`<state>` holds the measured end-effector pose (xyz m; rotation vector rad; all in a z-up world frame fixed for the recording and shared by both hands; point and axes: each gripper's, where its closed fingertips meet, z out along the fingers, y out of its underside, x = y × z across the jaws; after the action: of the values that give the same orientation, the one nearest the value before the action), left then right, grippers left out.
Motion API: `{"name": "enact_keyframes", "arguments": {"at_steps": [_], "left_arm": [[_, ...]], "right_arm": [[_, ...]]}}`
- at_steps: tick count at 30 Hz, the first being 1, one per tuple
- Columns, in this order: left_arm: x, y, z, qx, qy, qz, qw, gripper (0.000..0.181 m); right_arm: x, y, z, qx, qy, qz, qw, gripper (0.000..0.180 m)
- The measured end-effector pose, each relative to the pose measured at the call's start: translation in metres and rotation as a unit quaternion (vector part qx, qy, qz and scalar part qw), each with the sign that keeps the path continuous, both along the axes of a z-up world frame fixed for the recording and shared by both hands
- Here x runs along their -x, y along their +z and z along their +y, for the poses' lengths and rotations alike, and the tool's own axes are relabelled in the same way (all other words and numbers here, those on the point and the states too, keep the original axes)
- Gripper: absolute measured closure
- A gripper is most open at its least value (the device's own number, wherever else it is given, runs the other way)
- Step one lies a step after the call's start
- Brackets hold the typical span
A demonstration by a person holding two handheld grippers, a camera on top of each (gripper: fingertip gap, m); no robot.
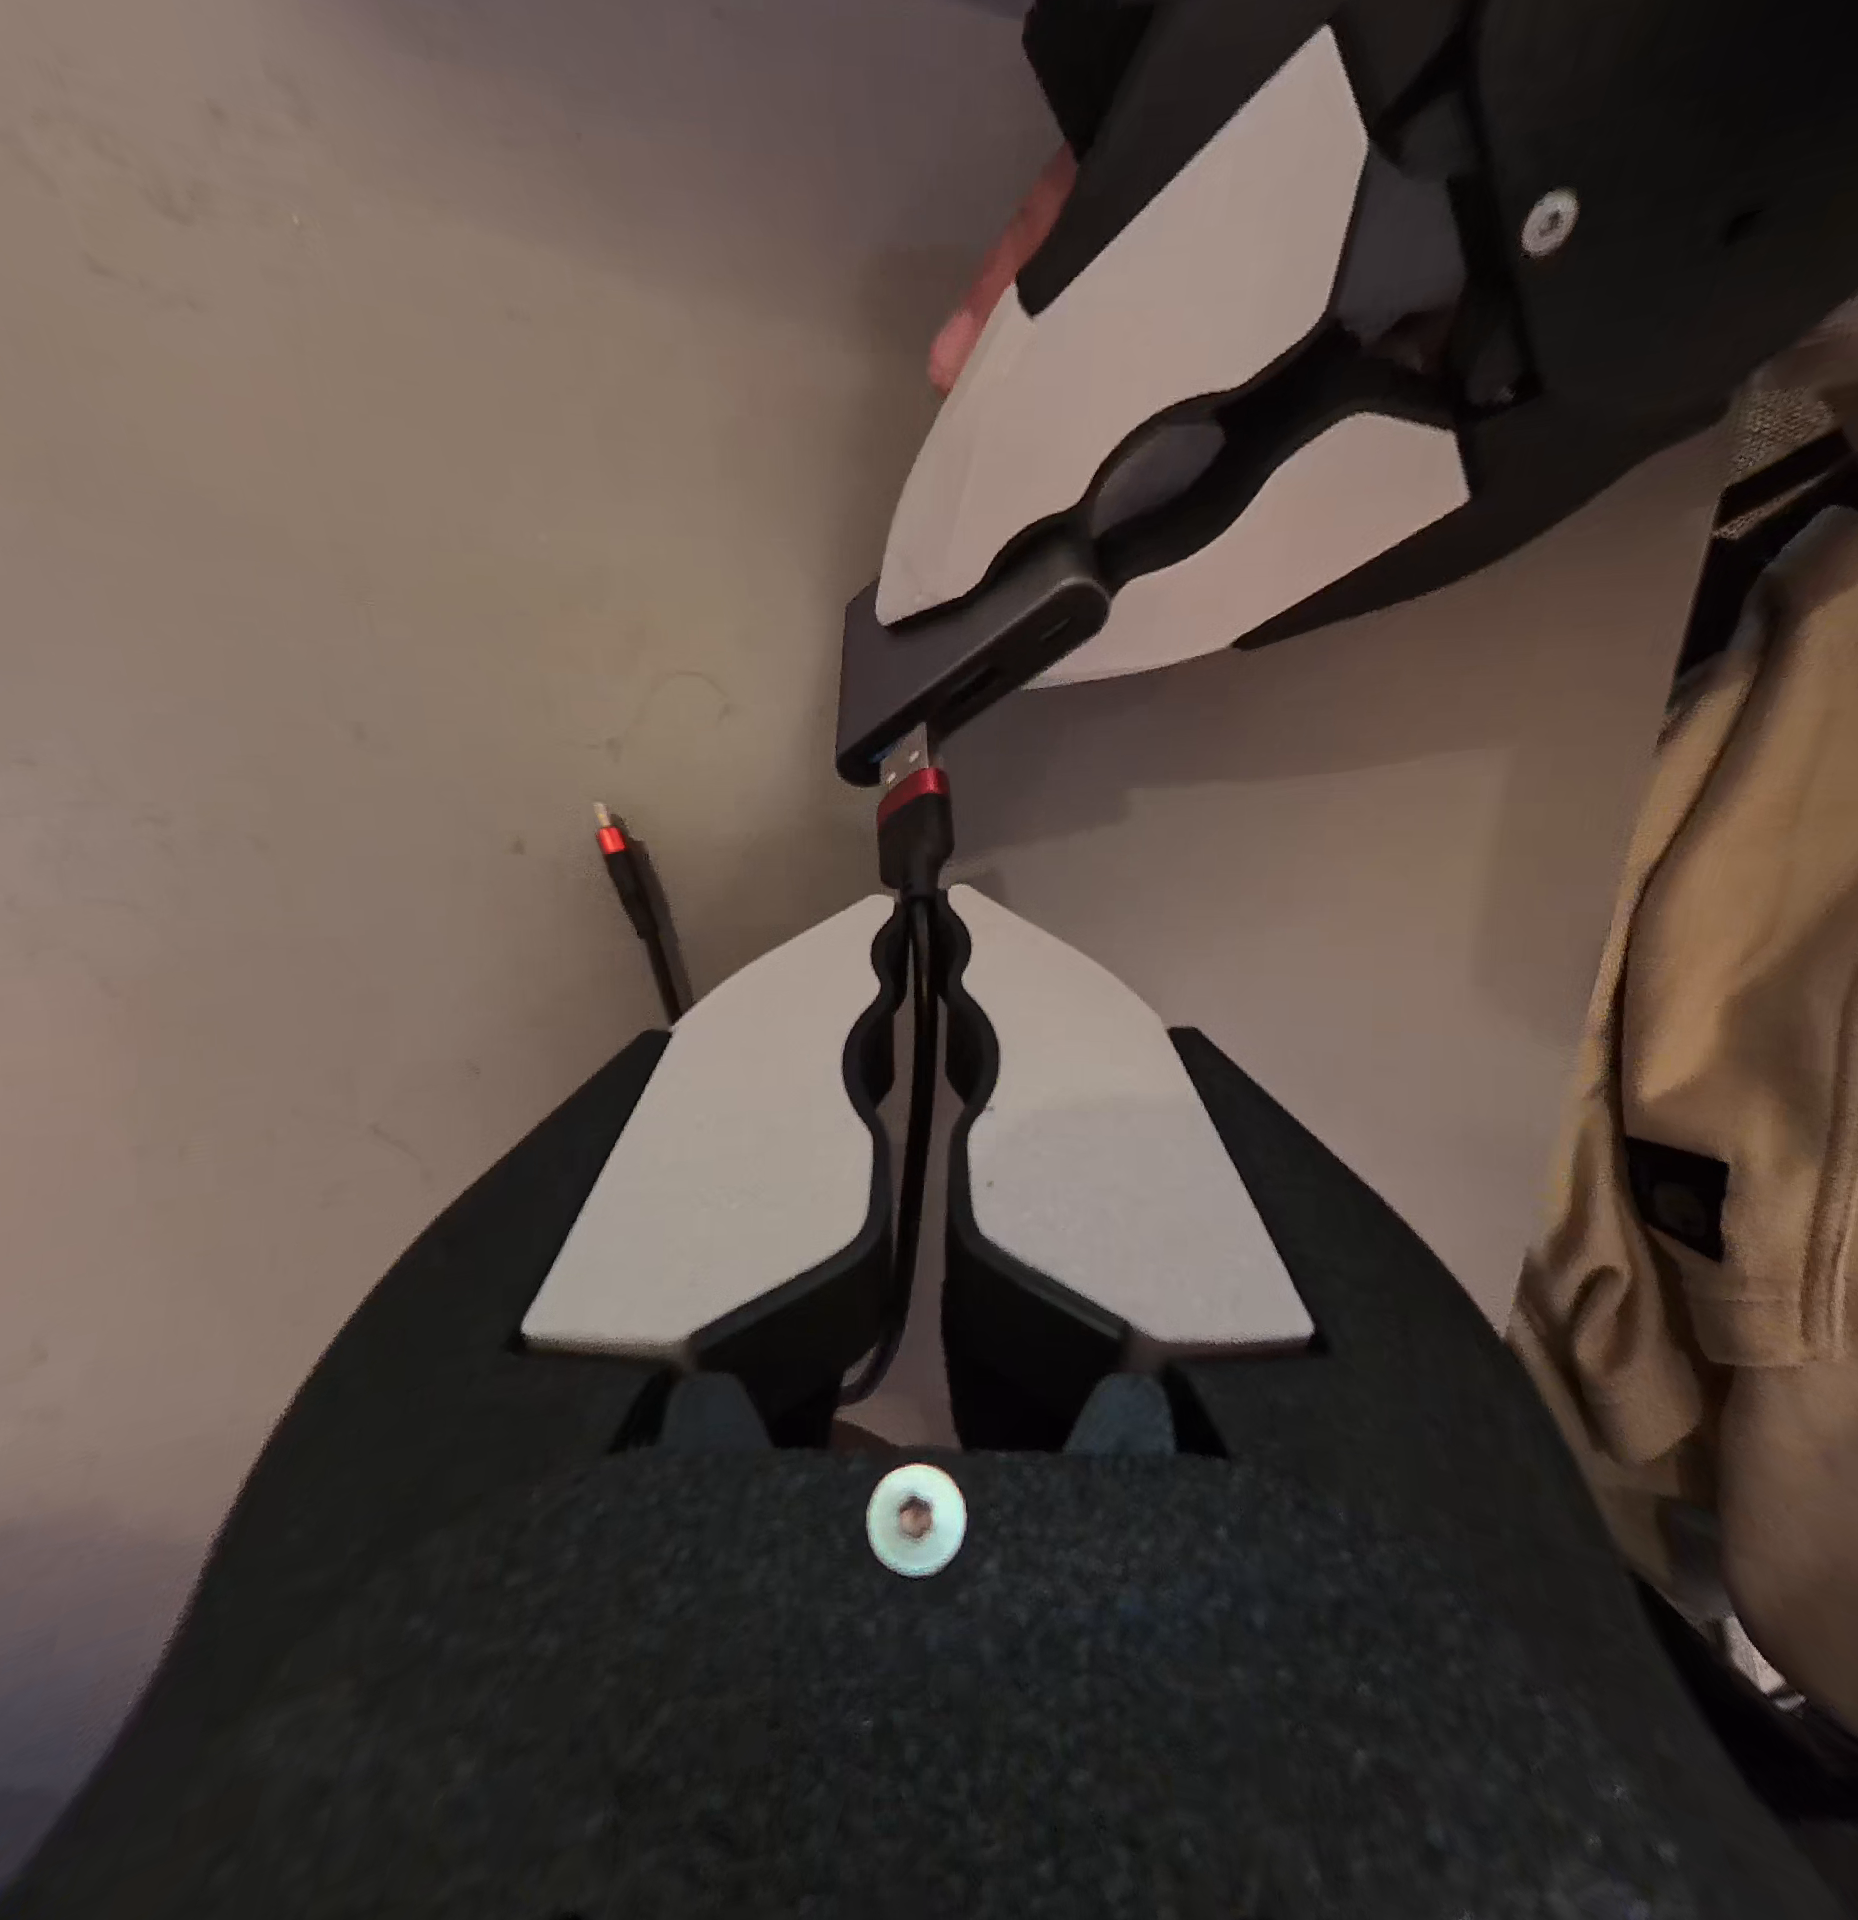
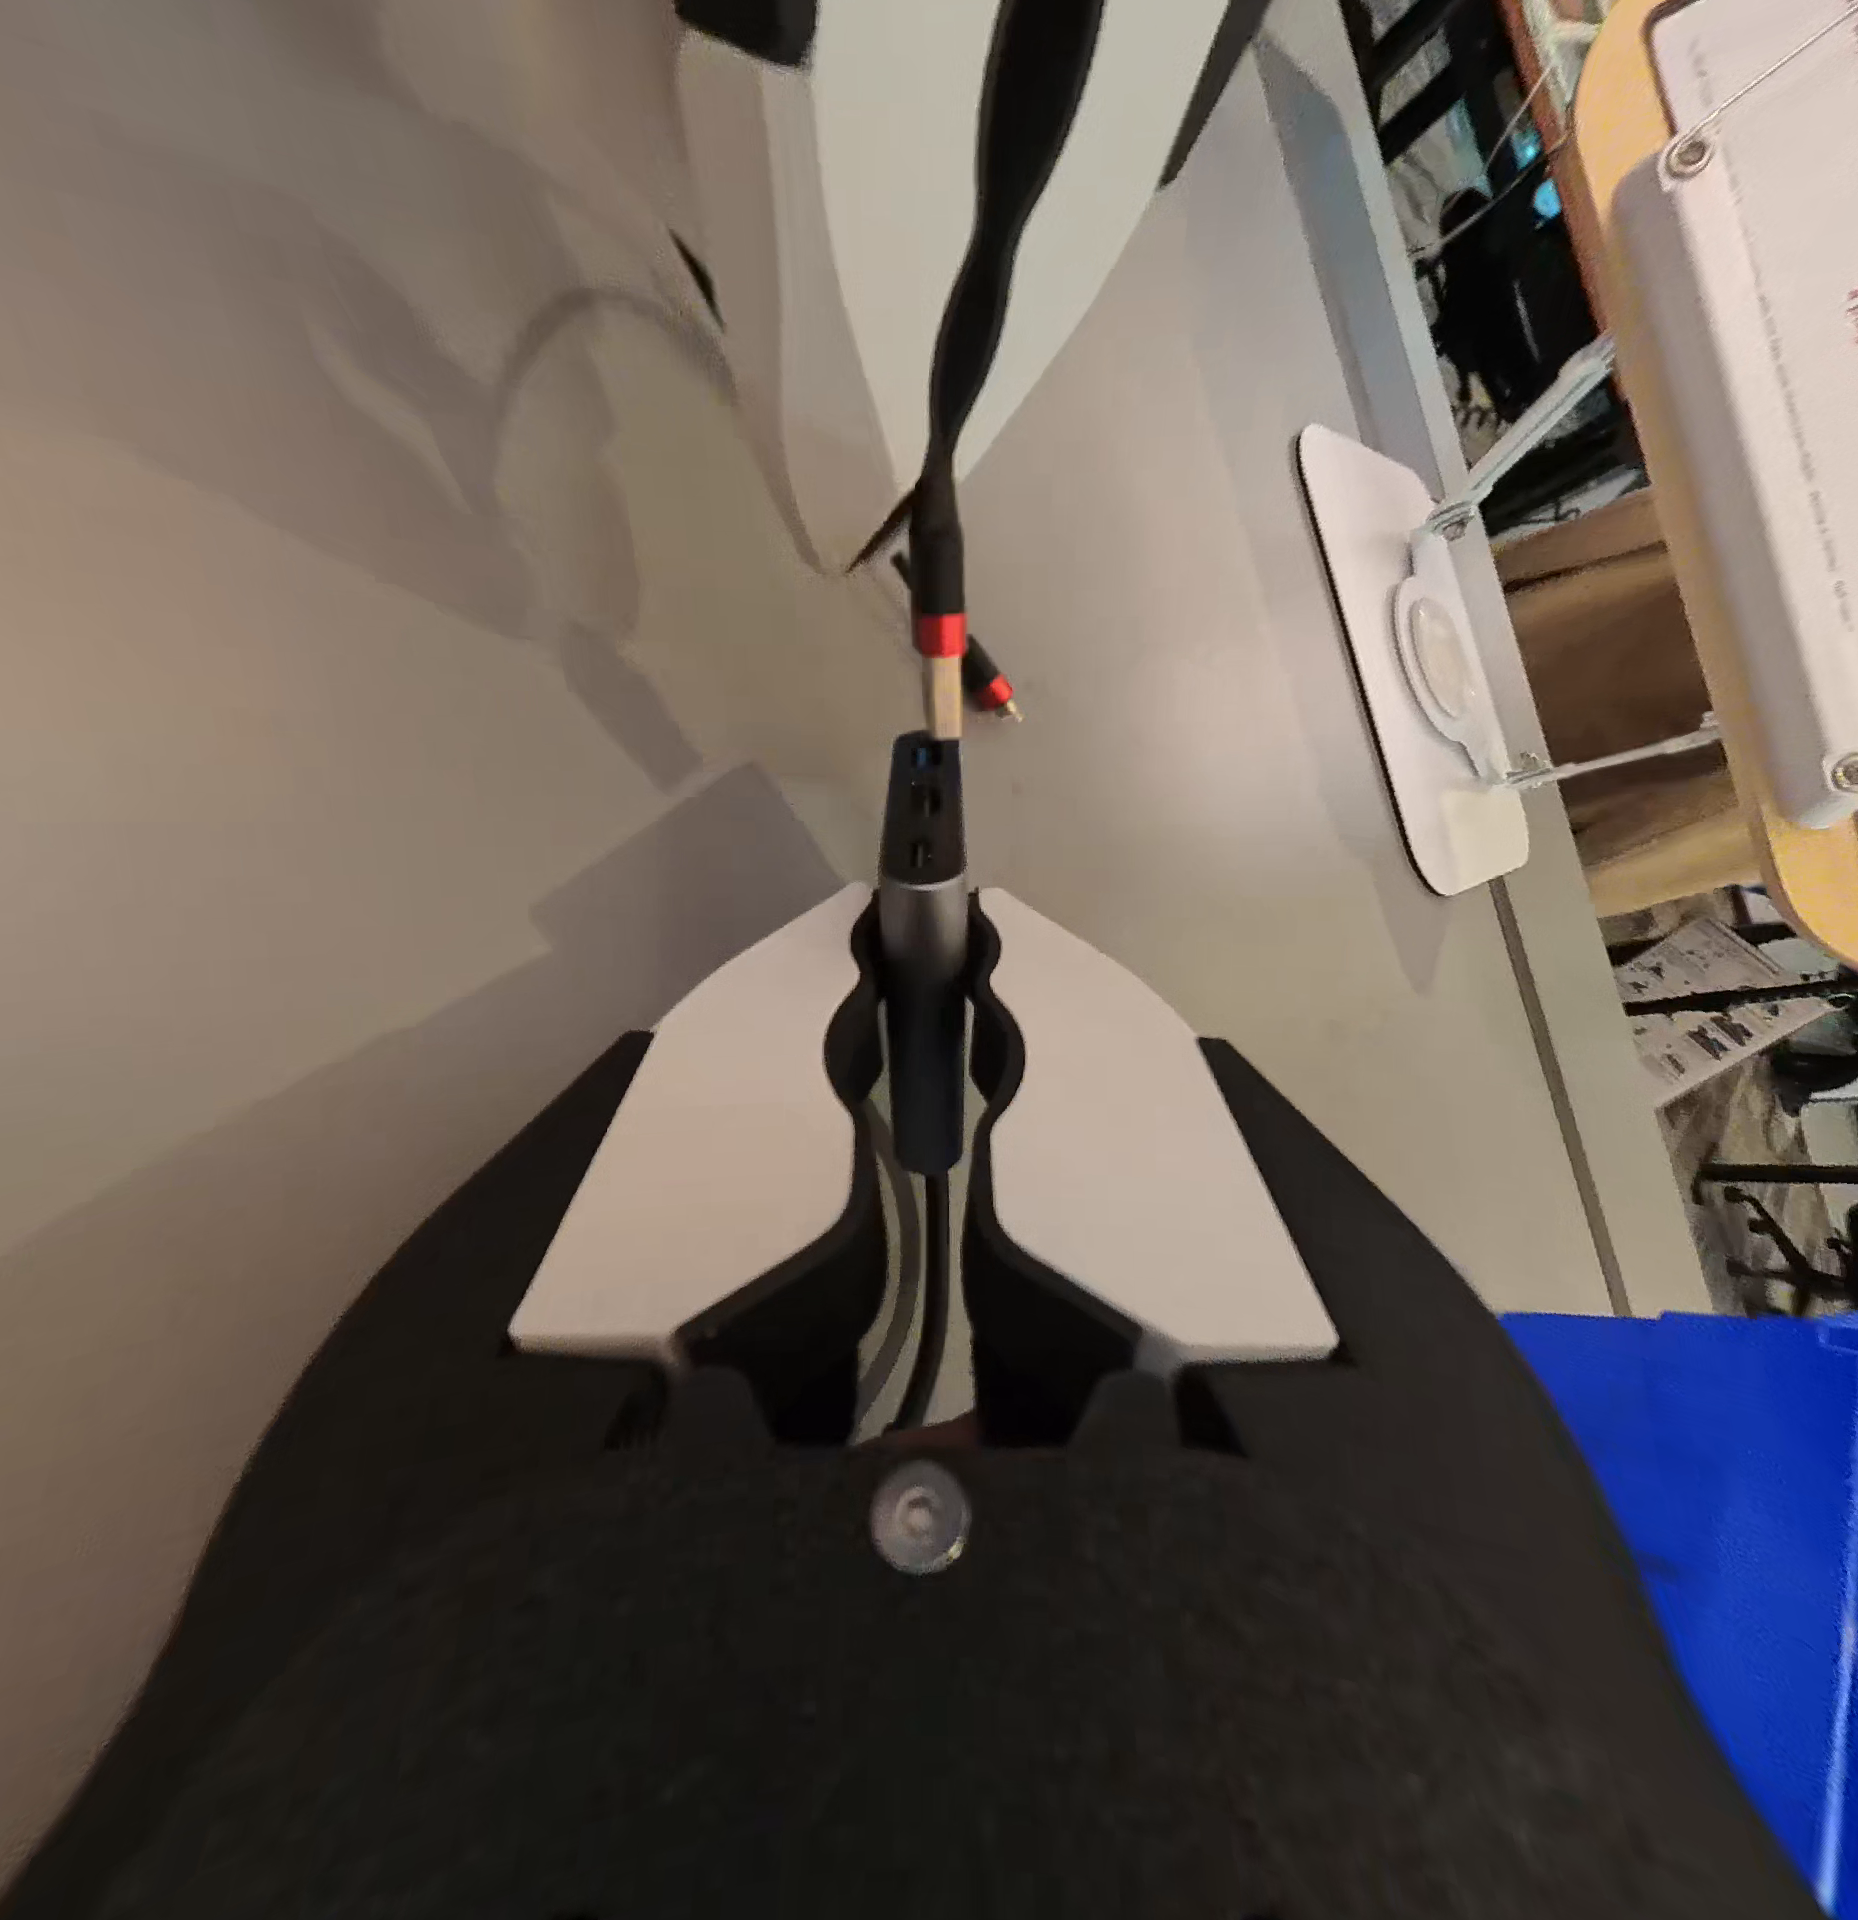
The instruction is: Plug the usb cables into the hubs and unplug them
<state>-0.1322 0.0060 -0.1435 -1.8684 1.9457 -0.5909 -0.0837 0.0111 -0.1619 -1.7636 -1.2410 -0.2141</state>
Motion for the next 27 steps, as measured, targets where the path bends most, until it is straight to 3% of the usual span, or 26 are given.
{"name": "enact_keyframes", "arguments": {"at_steps": [7,14,27], "left_arm": [[0.015,0.029,0.001,-0.101,-0.022,0.041,0.994,0.178],[0.025,0.058,0.001,-0.13,-0.036,0.07,0.988,0.177],[0.034,0.052,-0.011,-0.124,-0.056,0.115,0.984,0.177]], "right_arm": [[0.004,0.026,-0.002,-0.012,-0.005,0.09,0.996,0.167],[0.015,0.05,-0.008,-0.021,0.006,0.117,0.993,0.167],[0.036,0.055,-0.016,-0.026,0.038,0.12,0.992,0.167]]}}
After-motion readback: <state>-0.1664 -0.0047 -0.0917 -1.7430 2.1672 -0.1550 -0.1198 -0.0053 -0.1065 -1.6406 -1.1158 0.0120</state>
